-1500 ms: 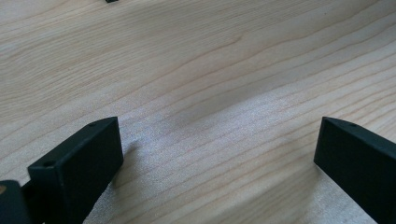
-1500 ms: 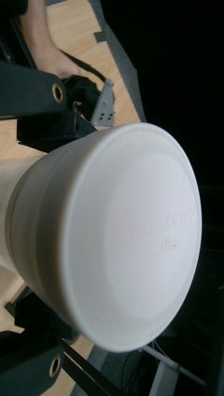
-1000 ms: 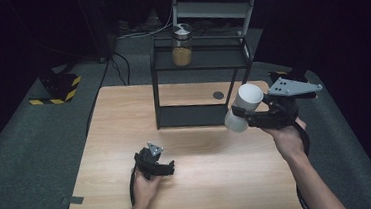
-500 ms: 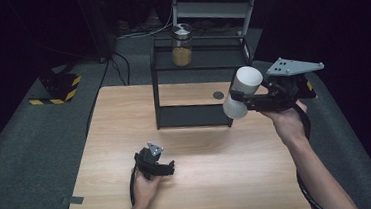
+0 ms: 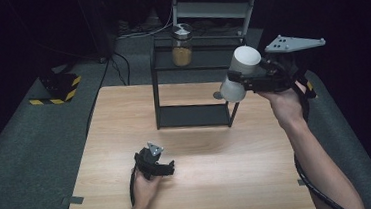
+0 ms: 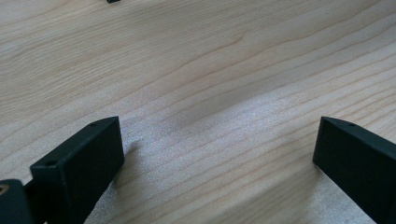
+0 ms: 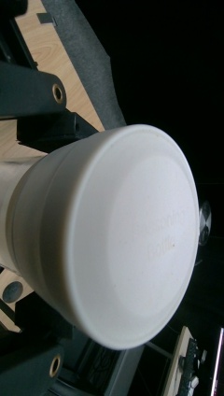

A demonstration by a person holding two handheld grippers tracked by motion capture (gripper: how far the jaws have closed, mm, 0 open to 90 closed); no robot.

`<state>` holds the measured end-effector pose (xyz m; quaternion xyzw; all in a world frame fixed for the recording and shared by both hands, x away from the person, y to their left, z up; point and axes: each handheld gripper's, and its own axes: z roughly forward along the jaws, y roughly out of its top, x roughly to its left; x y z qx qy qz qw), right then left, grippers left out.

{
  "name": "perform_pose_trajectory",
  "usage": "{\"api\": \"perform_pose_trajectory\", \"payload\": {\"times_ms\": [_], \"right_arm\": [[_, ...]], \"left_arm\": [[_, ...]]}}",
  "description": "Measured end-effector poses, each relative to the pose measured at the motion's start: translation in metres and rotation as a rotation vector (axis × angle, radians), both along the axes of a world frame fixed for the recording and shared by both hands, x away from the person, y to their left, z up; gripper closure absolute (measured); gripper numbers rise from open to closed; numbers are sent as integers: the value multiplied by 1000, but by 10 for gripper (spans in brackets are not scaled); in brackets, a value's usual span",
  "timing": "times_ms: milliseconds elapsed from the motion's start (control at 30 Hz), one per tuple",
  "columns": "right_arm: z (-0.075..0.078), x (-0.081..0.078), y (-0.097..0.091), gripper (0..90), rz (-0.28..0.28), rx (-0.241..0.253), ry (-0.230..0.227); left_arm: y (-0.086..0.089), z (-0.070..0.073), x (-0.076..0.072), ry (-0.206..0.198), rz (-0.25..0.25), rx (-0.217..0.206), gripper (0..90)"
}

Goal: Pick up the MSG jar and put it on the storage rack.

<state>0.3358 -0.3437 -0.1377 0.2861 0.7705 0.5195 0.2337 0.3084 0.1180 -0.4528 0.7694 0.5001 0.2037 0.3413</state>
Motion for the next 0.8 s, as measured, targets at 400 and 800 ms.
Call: {"api": "perform_pose_trajectory", "payload": {"times_ms": [400, 800], "right_arm": [[20, 21, 9, 346, -38, 1, 2], [37, 47, 26, 346, -114, -18, 17]], "left_arm": [[0, 0, -1, -2, 5, -4, 28], [0, 0, -1, -1, 4, -2, 29]]}}
